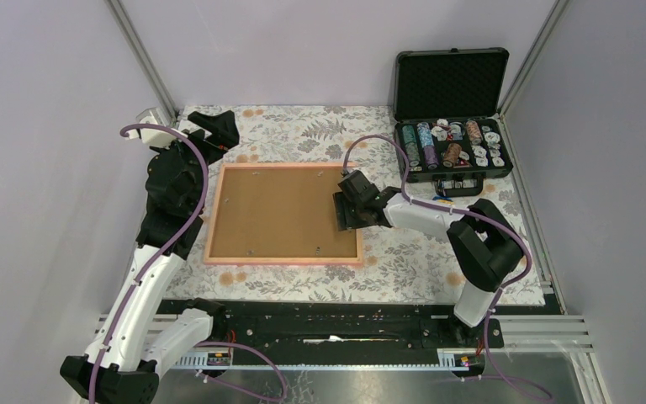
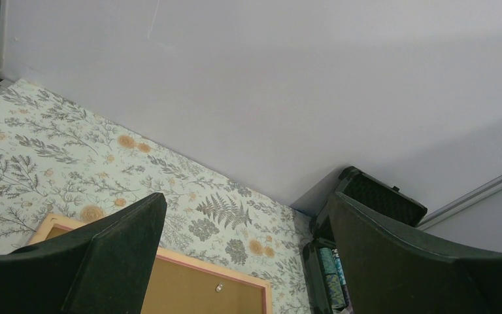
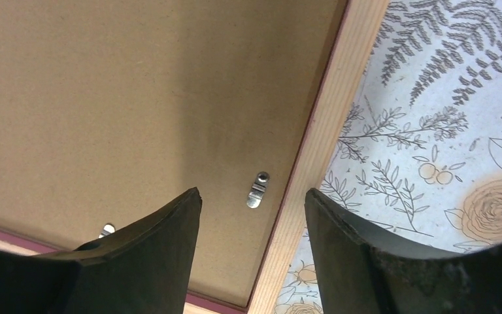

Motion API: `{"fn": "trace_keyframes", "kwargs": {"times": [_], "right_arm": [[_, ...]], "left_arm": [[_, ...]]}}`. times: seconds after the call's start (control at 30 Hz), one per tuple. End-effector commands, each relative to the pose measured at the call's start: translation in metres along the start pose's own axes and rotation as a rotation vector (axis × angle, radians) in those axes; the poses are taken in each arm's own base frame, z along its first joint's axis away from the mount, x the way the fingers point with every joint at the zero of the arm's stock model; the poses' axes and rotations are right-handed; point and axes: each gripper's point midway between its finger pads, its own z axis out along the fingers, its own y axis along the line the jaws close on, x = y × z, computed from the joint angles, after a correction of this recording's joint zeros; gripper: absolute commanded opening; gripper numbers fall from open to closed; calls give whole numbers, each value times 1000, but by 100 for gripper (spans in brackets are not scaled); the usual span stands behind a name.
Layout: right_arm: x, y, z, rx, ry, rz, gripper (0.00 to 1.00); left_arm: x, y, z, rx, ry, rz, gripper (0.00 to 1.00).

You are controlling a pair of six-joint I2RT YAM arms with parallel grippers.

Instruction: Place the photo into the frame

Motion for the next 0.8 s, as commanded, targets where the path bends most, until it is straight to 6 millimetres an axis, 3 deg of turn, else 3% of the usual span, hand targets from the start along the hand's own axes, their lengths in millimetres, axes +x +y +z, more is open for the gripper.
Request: {"fn": "trace_keyframes", "kwargs": {"times": [0.0,0.17,0.27,0.5,0.77], "right_arm": [[28,-34,-4,158,78,-17,67],[24,-25,-6,163,68,-18,68],[17,-19,-12,155,34,-31,74],[23,-17,9,157,68,-38,72],[25,-24,15,185,73,-49,53]], "left_arm": [[-27,-15,-3,38,-71,-12,99],[-27,-16,-3,44,-69,-12,99],[-27,-15,-3,36,-69,-9,99],[-26,-17,-3,49,-67,-15,99],[-27,-15,-2,39,-71,-8,99]]}}
